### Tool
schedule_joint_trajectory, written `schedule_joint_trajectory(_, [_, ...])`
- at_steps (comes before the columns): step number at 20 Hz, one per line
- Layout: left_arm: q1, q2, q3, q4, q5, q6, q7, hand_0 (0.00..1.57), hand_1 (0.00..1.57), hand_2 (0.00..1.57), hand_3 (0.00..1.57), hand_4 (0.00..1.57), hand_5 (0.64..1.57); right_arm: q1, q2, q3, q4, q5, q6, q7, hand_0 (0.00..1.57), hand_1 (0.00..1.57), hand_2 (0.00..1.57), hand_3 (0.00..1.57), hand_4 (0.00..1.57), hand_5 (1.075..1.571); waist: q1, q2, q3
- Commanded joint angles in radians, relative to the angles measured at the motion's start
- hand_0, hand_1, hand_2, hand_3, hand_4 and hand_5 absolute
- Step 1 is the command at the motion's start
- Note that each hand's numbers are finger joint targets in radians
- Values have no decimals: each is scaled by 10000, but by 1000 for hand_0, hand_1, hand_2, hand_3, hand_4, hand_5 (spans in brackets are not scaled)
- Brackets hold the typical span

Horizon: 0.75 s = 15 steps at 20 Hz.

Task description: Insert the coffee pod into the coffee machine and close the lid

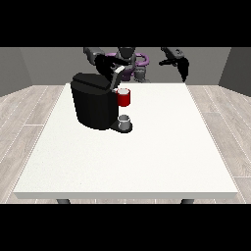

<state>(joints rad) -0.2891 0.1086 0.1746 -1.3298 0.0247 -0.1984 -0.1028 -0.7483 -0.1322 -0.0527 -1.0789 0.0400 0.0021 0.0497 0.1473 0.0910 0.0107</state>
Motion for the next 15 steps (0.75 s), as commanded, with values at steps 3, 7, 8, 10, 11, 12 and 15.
schedule_joint_trajectory(3, [-361,-86,-110,-343,21,283,502,0,0,0,0,0,1571,-428,-21,426,110,347,517,-1021,0,0,0,0,126,1571,185,-6,-104])
schedule_joint_trajectory(7, [683,-148,-233,-373,35,-27,-275,0,0,0,0,182,1571,615,562,943,-303,331,847,-1673,0,0,0,0,178,1571,-141,-697,-105])
schedule_joint_trajectory(8, [648,-160,-72,259,-236,332,-630,0,0,0,0,202,1571,715,1276,1541,-847,449,674,-1342,0,0,0,0,259,1571,-683,-924,-109])
schedule_joint_trajectory(10, [1666,-107,-53,112,-158,-20,-1332,0,0,0,0,165,1571,1983,1293,1649,-1112,25,688,-1939,0,0,0,0,275,1571,-679,-1461,-107])
schedule_joint_trajectory(11, [1138,-615,-388,-384,-240,540,-516,0,0,0,0,145,1571,1944,1300,1320,-871,-237,816,-2130,0,0,0,0,269,1571,-657,-1383,-103])
schedule_joint_trajectory(12, [708,-181,-5,129,-30,302,-530,0,0,0,0,205,1571,2045,1304,1693,-1357,-912,654,-1743,0,0,0,0,286,1571,-1041,-1488,-105])
schedule_joint_trajectory(15, [1706,-377,-179,45,-49,139,-1094,0,0,0,0,192,1571,3224,1314,1863,-1510,-927,186,-1766,0,0,0,0,157,1571,-1079,-1778,-107])
